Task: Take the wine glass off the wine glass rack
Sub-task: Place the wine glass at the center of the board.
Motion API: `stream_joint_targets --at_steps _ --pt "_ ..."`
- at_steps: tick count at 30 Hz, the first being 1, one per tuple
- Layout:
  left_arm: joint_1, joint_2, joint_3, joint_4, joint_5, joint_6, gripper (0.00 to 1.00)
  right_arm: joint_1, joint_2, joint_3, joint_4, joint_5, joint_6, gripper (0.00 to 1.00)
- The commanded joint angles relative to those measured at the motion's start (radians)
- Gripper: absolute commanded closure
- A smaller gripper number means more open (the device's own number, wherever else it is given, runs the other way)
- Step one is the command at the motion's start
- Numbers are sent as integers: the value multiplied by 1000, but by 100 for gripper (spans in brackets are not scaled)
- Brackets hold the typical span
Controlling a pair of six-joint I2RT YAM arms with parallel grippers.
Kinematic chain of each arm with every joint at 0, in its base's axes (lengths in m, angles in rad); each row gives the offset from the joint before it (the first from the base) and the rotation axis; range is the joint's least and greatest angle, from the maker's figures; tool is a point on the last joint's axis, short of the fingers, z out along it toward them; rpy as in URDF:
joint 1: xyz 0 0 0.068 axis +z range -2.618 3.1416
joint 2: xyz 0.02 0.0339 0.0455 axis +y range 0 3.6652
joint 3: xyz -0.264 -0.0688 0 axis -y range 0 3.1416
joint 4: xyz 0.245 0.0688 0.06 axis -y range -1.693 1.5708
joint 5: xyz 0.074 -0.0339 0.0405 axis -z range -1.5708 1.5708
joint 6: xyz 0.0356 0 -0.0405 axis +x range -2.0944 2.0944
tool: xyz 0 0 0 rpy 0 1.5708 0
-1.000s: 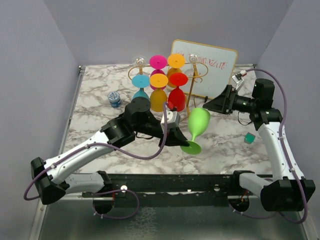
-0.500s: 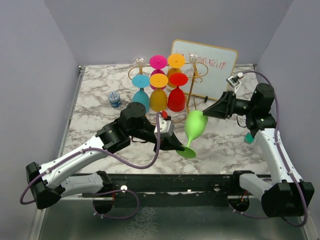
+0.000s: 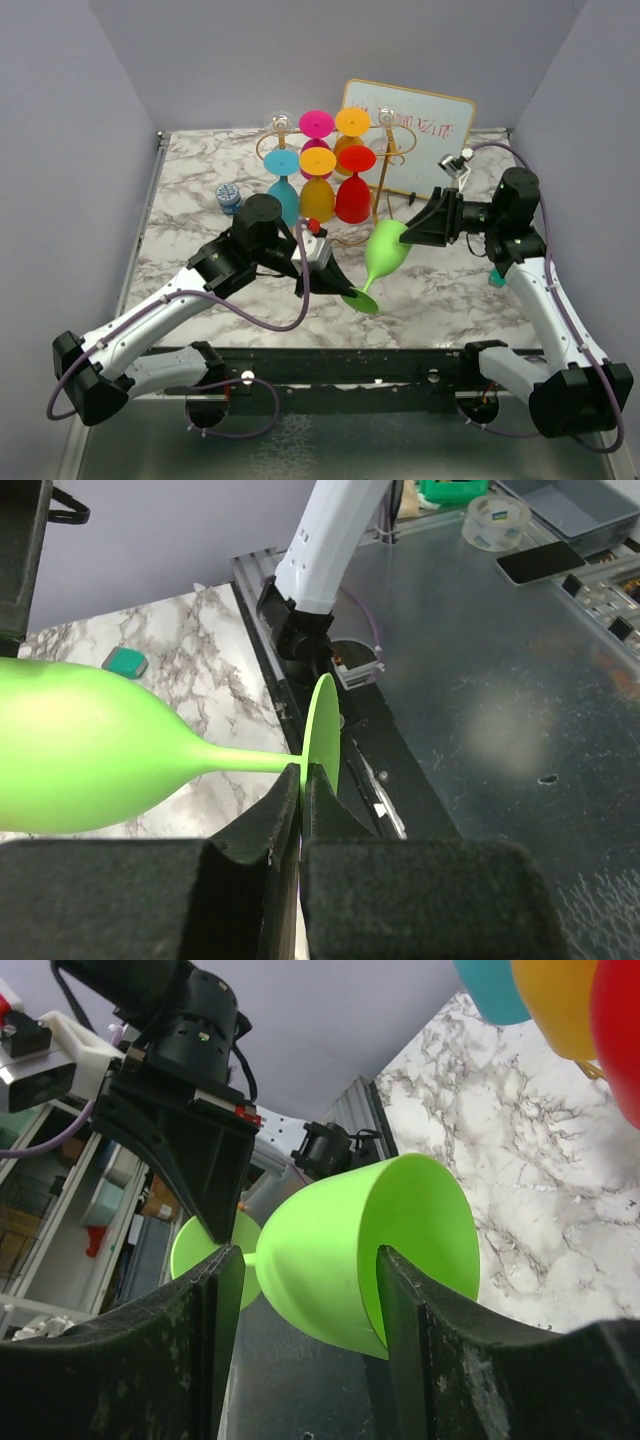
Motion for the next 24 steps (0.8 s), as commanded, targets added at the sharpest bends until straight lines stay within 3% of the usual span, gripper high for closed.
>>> stream_joint_targets --at_steps 1,13,16,21,24 --pt "53 17 -1 -13 166 75 100 24 -40 -5 16 -70 0 43" --pt "141 35 -6 -80 296 157 100 47 -83 19 39 -98 48 65" --pt "165 41 -4 -80 317 165 100 49 -93 18 58 -100 72 74" --pt "183 57 -2 -86 327 165 100 49 -95 15 117 -103 137 99" --pt "189 55 -1 -91 318 165 100 50 -93 13 137 -103 159 100"
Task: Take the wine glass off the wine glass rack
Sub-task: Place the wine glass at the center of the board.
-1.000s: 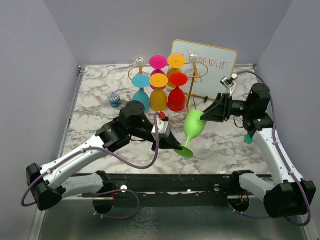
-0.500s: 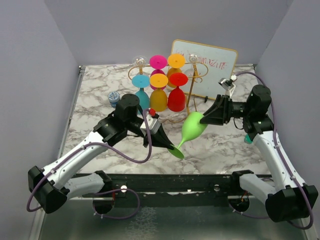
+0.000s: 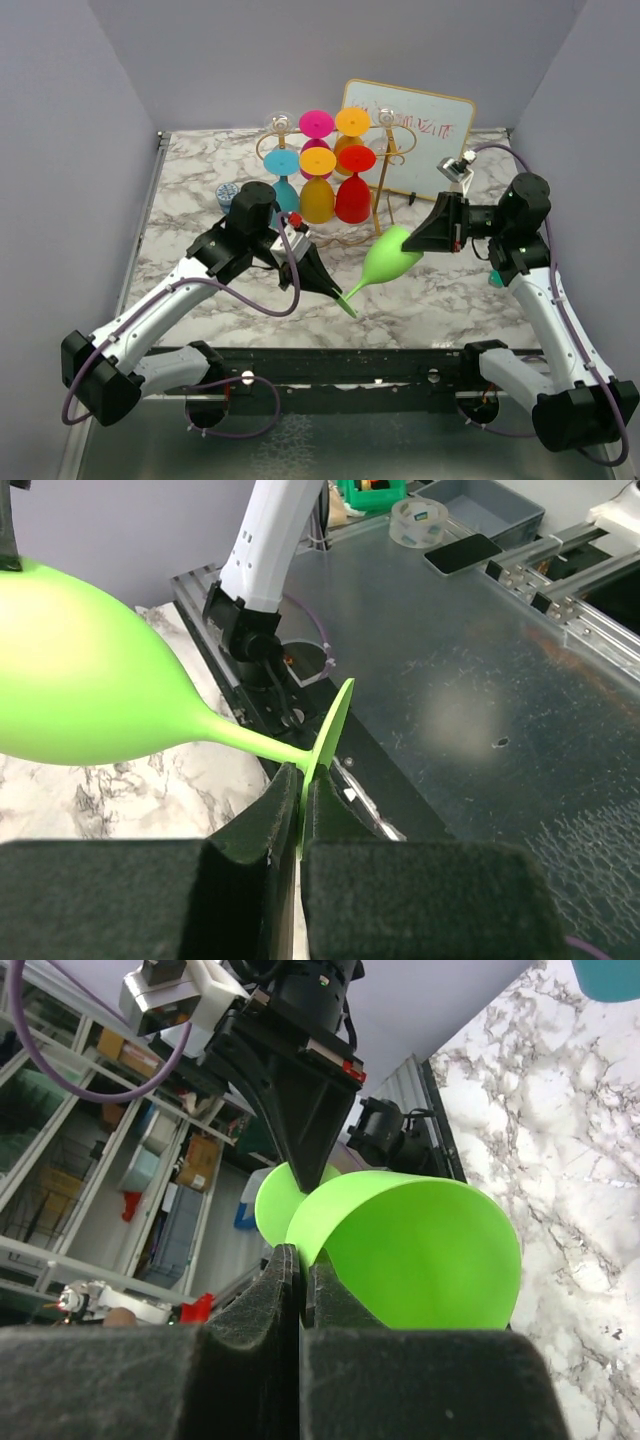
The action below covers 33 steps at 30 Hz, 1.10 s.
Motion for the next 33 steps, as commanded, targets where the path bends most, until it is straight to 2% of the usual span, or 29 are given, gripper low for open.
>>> stream_joint_targets --at_steps 1,4,7,11,13,16,18,20,25,30,33 --pt "22 7 -1 4 -45 10 97 16 -16 13 63 -35 27 100" --pt "26 4 -1 2 -63 3 77 16 -9 15 64 -30 35 100" --pt "28 5 -8 2 -86 -4 62 17 -1 20 73 -26 48 100" --pt "27 3 -16 2 -99 -9 56 16 6 34 45 -11 22 100" --pt "28 -2 -18 2 -131 -15 45 16 18 60 -67 28 -83 100" --pt "27 -15 -25 2 -176 -28 32 17 65 169 -423 100 -347 100" --pt "27 -23 -32 2 -196 -36 15 16 90 199 -521 146 -418 100" --pt "27 -28 -34 2 -217 -56 2 16 105 205 -545 169 -437 100" --pt "27 -58 -45 3 -282 -96 1 16 136 254 -696 296 -535 100" --pt "27 -77 -41 8 -365 -187 1 16 165 357 -935 579 -677 100" --pt "28 -63 -27 9 -393 -235 1 17 154 391 -977 701 -690 100"
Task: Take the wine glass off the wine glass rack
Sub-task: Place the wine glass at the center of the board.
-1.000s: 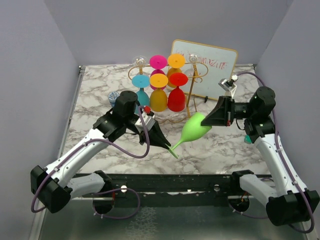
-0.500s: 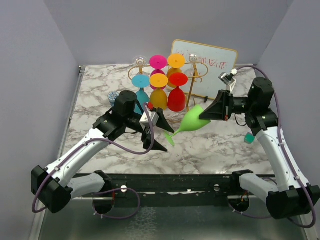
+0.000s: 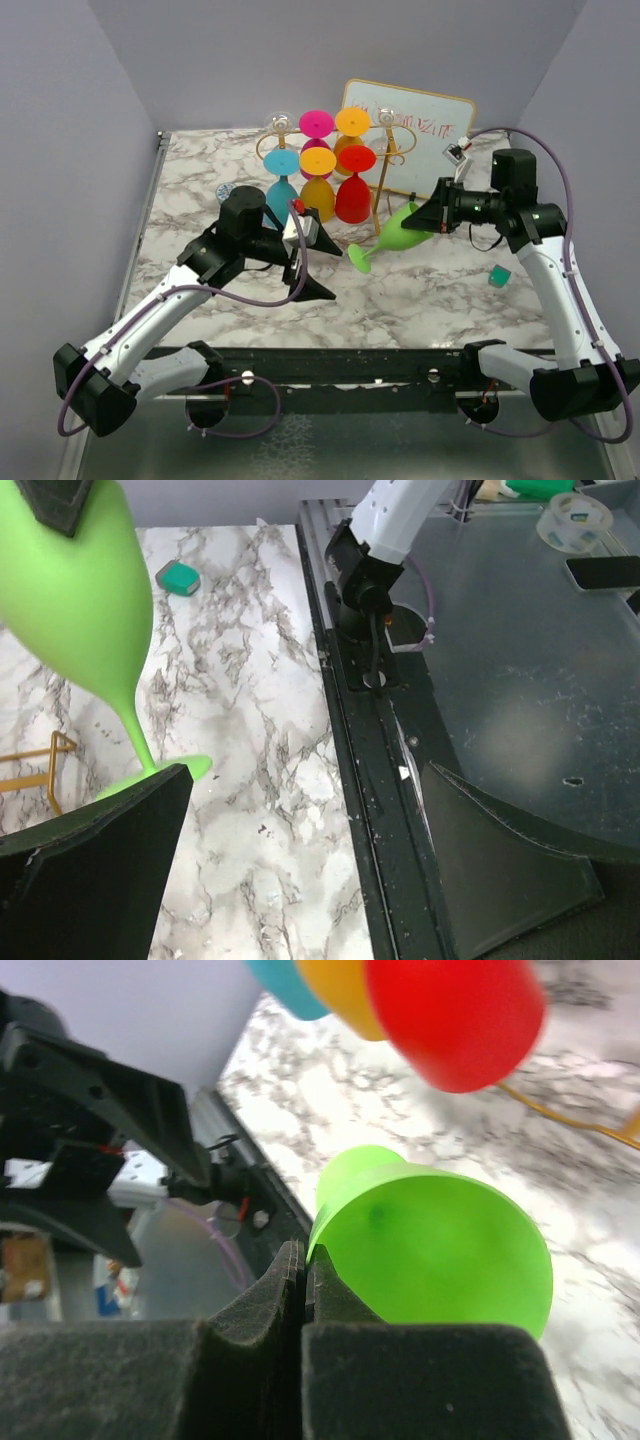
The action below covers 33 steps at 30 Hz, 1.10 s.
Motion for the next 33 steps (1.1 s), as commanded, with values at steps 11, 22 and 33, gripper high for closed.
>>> stream_joint_targets --at_steps 11,22,33 --pt "2 123 98 54 -137 -300 1 3 -18 118 -222 580 -100 100" --pt "2 9 119 189 -315 -480 1 2 127 224 -245 954 -104 100" --pt "2 -44 99 193 -463 -543 1 7 328 291 -99 1134 -98 100"
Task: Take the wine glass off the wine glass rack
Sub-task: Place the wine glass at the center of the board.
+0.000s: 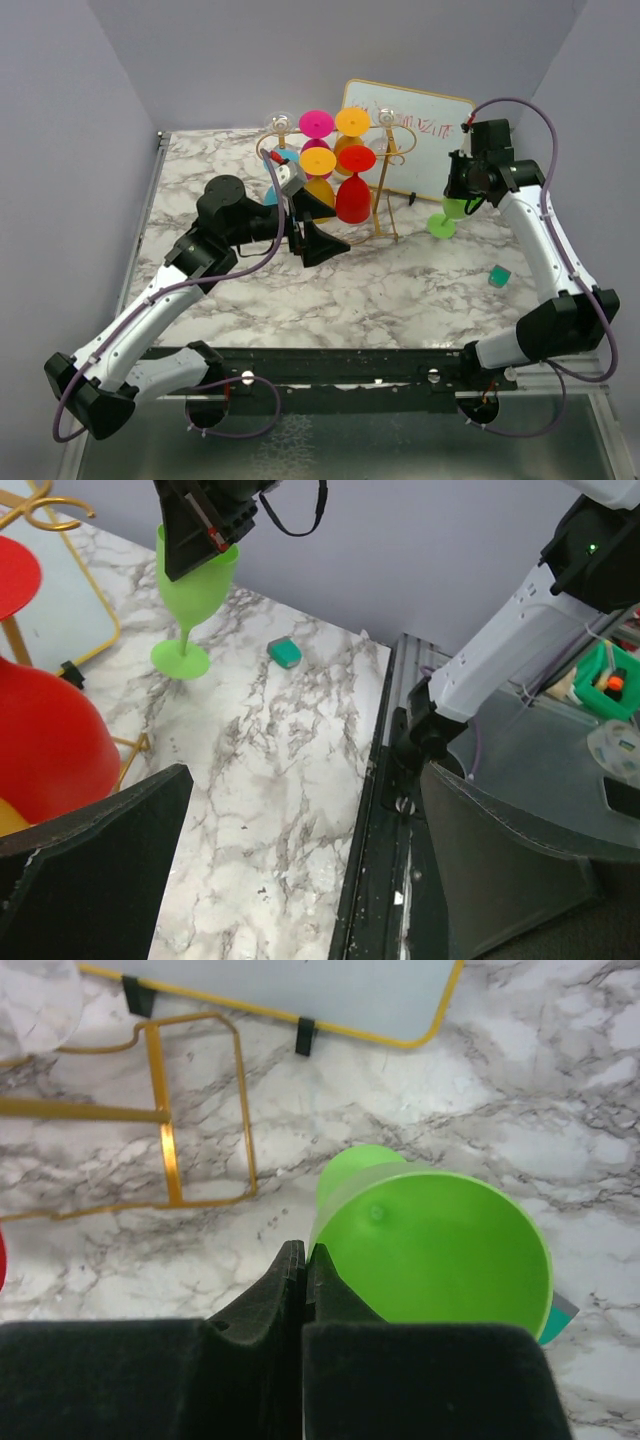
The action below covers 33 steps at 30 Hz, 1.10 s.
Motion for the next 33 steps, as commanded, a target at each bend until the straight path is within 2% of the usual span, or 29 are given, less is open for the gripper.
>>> stream_joint_targets --at_steps 1,12,16,23,28,29,33 --pt "2 -32 -12 9 -101 -35 1 8 65 54 72 149 -12 100" --pt "3 -70 5 -42 -155 -11 1 8 233 84 170 107 -8 100" --pt "2 -92 -13 -34 -176 -17 1 8 310 146 113 135 -7 100" --pt "2 -132 -58 -19 -205 -17 1 8 292 63 194 124 -9 100" --pt "2 -124 -66 -16 -199 -31 1 11 302 64 188 119 -8 100" --pt "2 -121 -64 -14 -194 -32 1 10 304 65 184 117 -9 99" --pt "3 -120 -64 -8 -199 -34 1 11 302 61 175 109 -10 85"
